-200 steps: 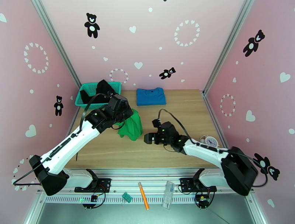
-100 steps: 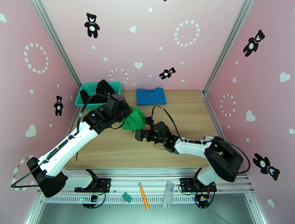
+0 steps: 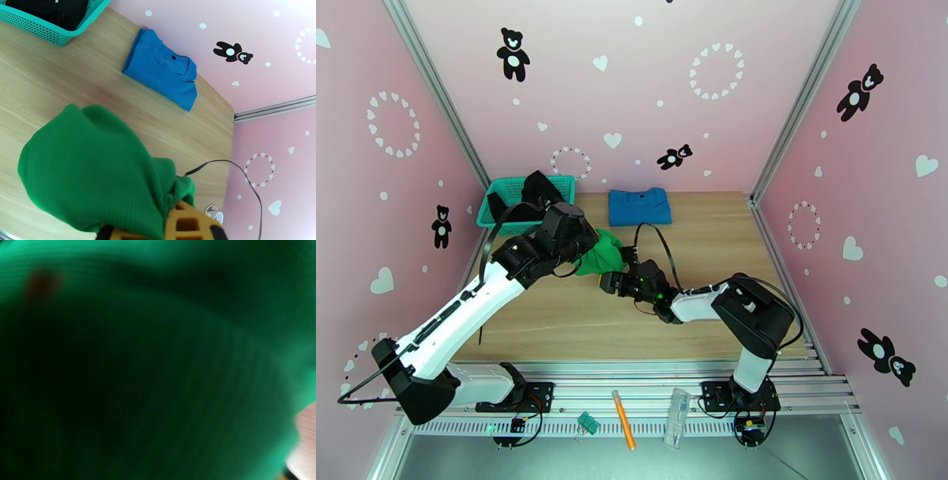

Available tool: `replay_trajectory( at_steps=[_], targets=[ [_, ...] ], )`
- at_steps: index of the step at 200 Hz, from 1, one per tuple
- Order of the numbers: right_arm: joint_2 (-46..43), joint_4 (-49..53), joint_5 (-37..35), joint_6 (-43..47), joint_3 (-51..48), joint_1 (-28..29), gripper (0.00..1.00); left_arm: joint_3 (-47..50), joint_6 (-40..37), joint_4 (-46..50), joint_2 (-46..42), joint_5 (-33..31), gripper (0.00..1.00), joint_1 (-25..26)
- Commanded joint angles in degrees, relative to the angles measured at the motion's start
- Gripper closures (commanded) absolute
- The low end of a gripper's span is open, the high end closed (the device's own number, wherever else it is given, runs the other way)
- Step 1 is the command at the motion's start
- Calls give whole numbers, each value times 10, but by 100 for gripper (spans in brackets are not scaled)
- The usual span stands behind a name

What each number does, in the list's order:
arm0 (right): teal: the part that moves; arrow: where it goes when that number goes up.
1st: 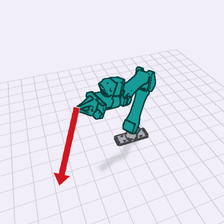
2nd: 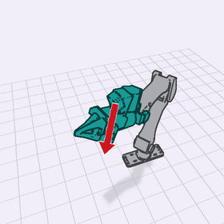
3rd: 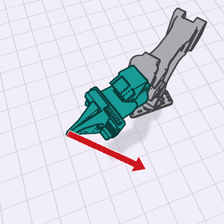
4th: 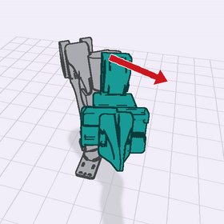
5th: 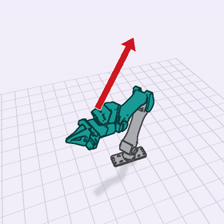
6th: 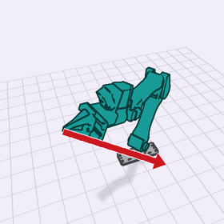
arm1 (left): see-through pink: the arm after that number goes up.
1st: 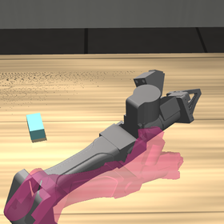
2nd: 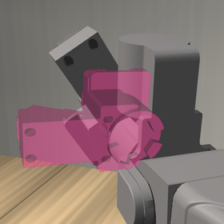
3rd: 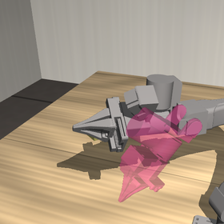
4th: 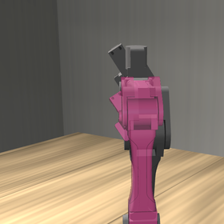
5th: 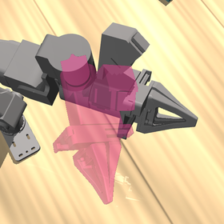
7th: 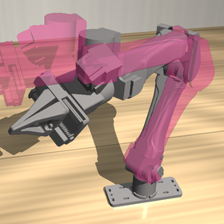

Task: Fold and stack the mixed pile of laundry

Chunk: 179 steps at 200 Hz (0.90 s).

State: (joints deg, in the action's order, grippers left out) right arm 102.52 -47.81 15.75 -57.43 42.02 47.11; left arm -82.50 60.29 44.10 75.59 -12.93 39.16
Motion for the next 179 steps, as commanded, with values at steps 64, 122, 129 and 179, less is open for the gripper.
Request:
replay_trajectory(
  at_steps=[64, 122, 129, 179],
  targets=[
    [-186, 242, -92, 105, -8, 10, 96, 12, -14, 3, -20, -63, 100, -2],
    [-228, 736, -132, 291, 261, -2, 100, -22, -69, 148, -60, -200, 100, -14],
    [-223, 769, -123, 307, 292, -2, 100, -37, -78, 172, -65, -206, 100, -14],
    [-222, 894, -91, 375, 406, -1, 100, -134, -133, 349, -53, -184, 100, -14]
  ],
)
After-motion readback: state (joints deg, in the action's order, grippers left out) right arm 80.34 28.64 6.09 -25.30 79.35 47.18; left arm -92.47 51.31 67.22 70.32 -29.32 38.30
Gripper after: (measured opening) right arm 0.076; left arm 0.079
